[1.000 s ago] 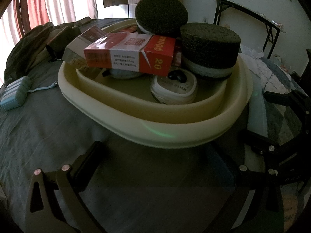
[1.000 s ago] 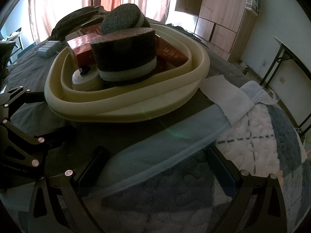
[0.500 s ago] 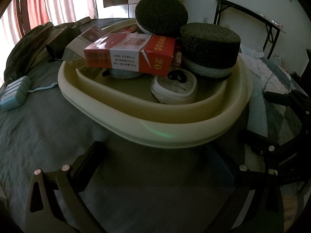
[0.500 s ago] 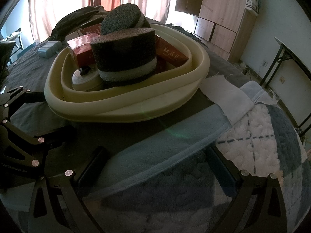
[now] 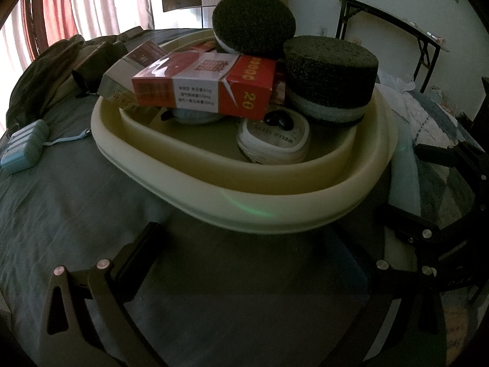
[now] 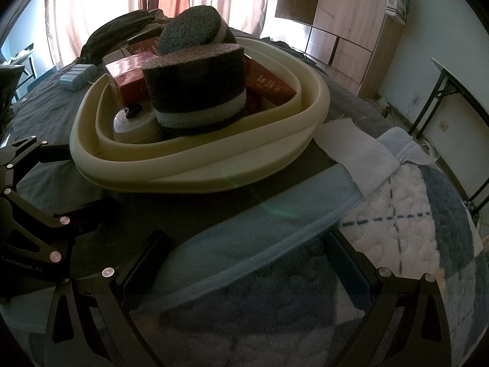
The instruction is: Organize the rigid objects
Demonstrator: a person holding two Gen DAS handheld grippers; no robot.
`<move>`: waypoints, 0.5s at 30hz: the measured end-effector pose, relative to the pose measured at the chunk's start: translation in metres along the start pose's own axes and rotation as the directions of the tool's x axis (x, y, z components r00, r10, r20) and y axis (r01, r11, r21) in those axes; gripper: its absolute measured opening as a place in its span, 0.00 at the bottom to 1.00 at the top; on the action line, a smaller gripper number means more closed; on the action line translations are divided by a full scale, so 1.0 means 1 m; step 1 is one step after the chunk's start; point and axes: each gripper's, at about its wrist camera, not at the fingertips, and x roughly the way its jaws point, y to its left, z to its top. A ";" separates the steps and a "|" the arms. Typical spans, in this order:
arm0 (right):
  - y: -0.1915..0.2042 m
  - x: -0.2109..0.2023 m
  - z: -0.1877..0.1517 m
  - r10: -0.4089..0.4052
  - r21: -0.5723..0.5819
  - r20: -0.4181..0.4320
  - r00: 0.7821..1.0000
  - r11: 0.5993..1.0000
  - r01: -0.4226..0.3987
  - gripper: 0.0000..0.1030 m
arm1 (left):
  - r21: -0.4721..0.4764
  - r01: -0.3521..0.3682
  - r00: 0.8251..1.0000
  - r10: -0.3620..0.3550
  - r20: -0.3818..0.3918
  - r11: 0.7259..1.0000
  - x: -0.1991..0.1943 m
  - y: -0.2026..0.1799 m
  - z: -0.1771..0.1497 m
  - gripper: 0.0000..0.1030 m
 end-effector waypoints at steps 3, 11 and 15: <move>0.000 0.000 0.000 0.001 0.001 0.000 1.000 1.000 -0.001 1.00 | 0.000 0.000 1.000 0.000 0.000 1.000 0.000 0.000 0.001 1.00; 0.000 0.000 0.000 0.000 0.000 0.000 1.000 1.000 0.000 1.00 | 0.000 0.000 1.000 0.000 0.000 1.000 0.000 0.000 0.000 1.00; 0.000 0.000 0.000 0.000 0.000 0.000 1.000 1.000 0.000 1.00 | 0.000 0.000 1.000 0.000 0.000 1.000 0.000 0.000 0.000 1.00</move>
